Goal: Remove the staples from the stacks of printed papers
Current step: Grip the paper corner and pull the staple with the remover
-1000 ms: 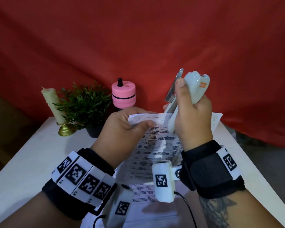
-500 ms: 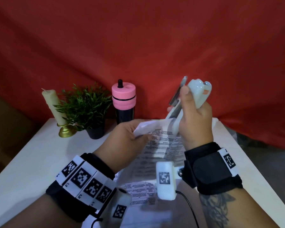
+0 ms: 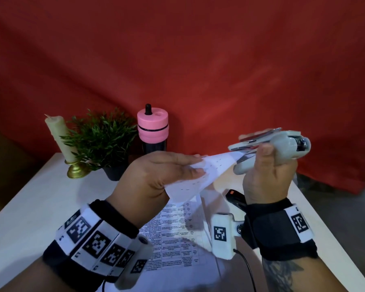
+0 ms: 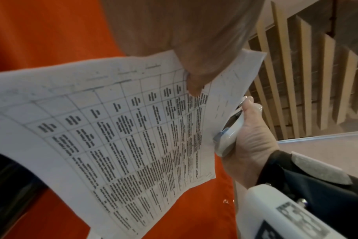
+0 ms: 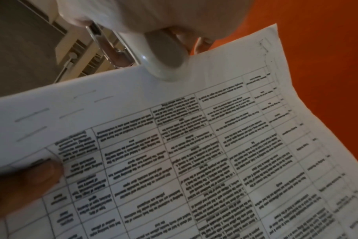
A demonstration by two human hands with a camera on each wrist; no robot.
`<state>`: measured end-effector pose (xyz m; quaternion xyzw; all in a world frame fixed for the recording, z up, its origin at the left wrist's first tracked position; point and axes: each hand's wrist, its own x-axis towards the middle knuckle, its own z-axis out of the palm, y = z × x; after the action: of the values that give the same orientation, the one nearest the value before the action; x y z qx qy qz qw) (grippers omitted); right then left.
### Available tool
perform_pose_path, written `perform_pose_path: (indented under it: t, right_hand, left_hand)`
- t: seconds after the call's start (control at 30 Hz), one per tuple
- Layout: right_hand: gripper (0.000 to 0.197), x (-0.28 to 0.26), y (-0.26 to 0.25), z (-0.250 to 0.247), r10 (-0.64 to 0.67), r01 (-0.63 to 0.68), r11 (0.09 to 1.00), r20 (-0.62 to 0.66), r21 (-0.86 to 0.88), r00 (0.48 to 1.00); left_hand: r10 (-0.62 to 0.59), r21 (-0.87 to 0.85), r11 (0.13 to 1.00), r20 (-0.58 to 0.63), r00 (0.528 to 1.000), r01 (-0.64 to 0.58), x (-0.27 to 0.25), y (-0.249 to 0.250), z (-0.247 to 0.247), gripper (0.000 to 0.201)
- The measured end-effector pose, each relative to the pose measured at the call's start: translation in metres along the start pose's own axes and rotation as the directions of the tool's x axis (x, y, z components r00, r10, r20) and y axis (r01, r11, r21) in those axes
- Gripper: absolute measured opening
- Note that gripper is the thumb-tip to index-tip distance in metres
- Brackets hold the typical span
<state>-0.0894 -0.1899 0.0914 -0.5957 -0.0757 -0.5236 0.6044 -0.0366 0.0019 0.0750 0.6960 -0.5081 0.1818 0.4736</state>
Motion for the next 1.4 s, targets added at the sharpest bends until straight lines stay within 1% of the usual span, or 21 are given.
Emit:
perform_pose_path:
  t: [0.03,0.1,0.17,0.2,0.23,0.3,0.33,0.4,0.43,0.5,0.53,0.57,0.63,0.67,0.73,0.87,1.03,1.13,1.3,1.4]
  right_hand:
    - [0.041,0.000,0.002,-0.001,0.007,-0.007,1.000,-0.006,-0.005,1.000]
    - [0.042,-0.002,0.003,-0.002,0.015,-0.015,1.000,-0.002,0.000,1.000]
    - [0.043,-0.001,0.003,-0.002,0.032,-0.033,0.999,-0.016,-0.018,0.999]
    - [0.044,-0.001,0.003,-0.002,0.043,-0.044,0.998,-0.024,-0.034,0.999]
    - [0.044,-0.001,0.004,-0.002,0.054,-0.055,0.997,-0.031,-0.049,0.998]
    - [0.042,0.000,0.002,-0.001,0.071,-0.074,0.995,-0.052,-0.071,0.996]
    - [0.039,0.001,0.000,0.001,0.081,-0.085,0.993,-0.060,-0.079,0.995]
    - [0.033,0.007,-0.003,0.005,0.169,-0.175,0.979,-0.061,-0.107,0.984]
    - [0.034,0.011,-0.005,0.009,0.235,-0.239,0.965,-0.047,-0.111,0.971]
    - [0.048,0.017,-0.010,0.015,0.344,-0.345,0.930,-0.032,-0.127,0.939]
    - [0.056,0.020,-0.013,0.018,0.377,-0.378,0.915,-0.039,-0.140,0.926]
    - [0.058,0.022,-0.015,0.019,0.396,-0.398,0.906,-0.046,-0.144,0.917]
    - [0.048,0.023,-0.019,0.020,0.402,-0.406,0.902,-0.060,-0.147,0.914]
    - [0.045,0.023,-0.020,0.020,0.397,-0.402,0.902,-0.063,-0.160,0.916]
    - [0.045,0.022,-0.022,0.022,0.392,-0.396,0.898,-0.061,-0.192,0.918]
    - [0.044,0.021,-0.022,0.026,0.374,-0.377,0.900,-0.058,-0.220,0.926]
    - [0.050,0.018,-0.020,0.028,0.330,-0.333,0.908,-0.058,-0.253,0.942]
    - [0.050,0.017,-0.019,0.029,0.295,-0.303,0.919,-0.068,-0.251,0.953]
    - [0.039,0.018,-0.017,0.029,0.246,-0.255,0.941,-0.069,-0.224,0.967]
    - [0.040,0.021,-0.014,0.027,0.229,-0.236,0.946,-0.059,-0.223,0.972]
  left_hand:
    - [0.016,0.001,1.000,-0.002,1.000,-0.016,0.001,0.000,-0.001,0.042]
    - [-0.010,-0.074,0.997,-0.006,1.000,0.009,0.000,0.000,0.001,0.044]
    - [-0.138,-0.207,0.969,-0.005,0.990,0.134,0.000,0.004,0.001,0.044]
    - [-0.194,-0.250,0.950,0.004,0.981,0.189,0.001,0.005,0.000,0.040]
    - [-0.216,-0.250,0.945,0.013,0.976,0.212,0.002,0.007,-0.001,0.035]
    - [-0.196,-0.117,0.974,0.000,0.981,0.194,0.005,0.012,-0.001,0.036]
    - [-0.220,-0.067,0.974,-0.015,0.975,0.218,0.006,0.012,-0.001,0.037]
    - [-0.350,-0.128,0.931,-0.034,0.936,0.343,0.009,0.014,0.000,0.032]
    - [-0.394,-0.171,0.908,-0.037,0.919,0.382,0.009,0.015,0.000,0.025]
    - [-0.467,-0.237,0.862,-0.031,0.884,0.447,0.010,0.016,0.003,0.019]
    - [-0.491,-0.264,0.843,-0.025,0.871,0.468,0.010,0.016,0.003,0.019]
    - [-0.518,-0.292,0.821,-0.021,0.855,0.490,0.010,0.016,0.004,0.019]
    - [-0.555,-0.327,0.789,-0.014,0.832,0.520,0.009,0.016,0.006,0.019]
    - [-0.566,-0.335,0.779,-0.011,0.824,0.531,0.008,0.016,0.006,0.019]
    - [-0.581,-0.349,0.763,-0.003,0.814,0.544,0.007,0.017,0.007,0.019]
    - [-0.592,-0.380,0.745,0.003,0.806,0.548,0.007,0.018,0.008,0.019]
    - [-0.601,-0.416,0.725,0.009,0.799,0.549,0.007,0.017,0.009,0.020]
    - [-0.603,-0.424,0.718,0.019,0.798,0.552,0.006,0.017,0.011,0.021]
    - [-0.581,-0.442,0.721,0.034,0.813,0.533,0.005,0.019,0.013,0.021]
    - [-0.555,-0.436,0.730,0.069,0.829,0.526,0.005,0.018,0.014,0.021]
